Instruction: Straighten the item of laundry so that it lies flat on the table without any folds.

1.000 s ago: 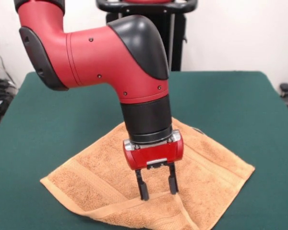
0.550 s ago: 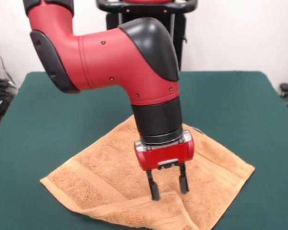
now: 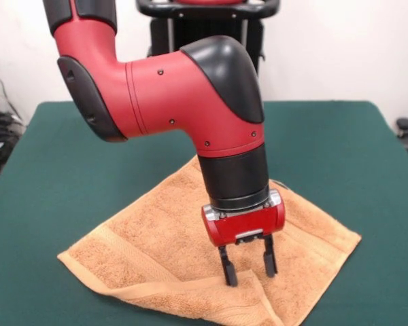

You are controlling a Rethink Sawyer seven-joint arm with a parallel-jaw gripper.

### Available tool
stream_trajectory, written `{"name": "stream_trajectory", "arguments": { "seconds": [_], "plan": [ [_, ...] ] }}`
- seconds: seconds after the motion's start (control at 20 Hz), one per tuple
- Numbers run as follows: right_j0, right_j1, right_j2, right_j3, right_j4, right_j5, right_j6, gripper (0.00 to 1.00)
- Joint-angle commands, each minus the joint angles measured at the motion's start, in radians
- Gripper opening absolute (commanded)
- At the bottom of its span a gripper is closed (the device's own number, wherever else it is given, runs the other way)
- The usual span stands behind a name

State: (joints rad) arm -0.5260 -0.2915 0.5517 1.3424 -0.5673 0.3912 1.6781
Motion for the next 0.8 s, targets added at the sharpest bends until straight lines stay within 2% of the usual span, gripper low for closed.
{"name": "stream_trajectory", "arguments": {
  "seconds": [0.05, 0.6, 0.65, 0.8],
  "plan": [
    [0.058, 0.135, -0.010, 0.028, -0.080, 0.003, -0.070, 1.00],
    [0.072, 0.116, -0.030, 0.043, -0.091, -0.025, -0.037, 1.00],
    [0.077, 0.113, -0.038, 0.044, -0.098, -0.048, -0.022, 0.00],
    [0.084, 0.112, -0.046, 0.040, -0.086, -0.033, -0.008, 0.00]
  ]
}}
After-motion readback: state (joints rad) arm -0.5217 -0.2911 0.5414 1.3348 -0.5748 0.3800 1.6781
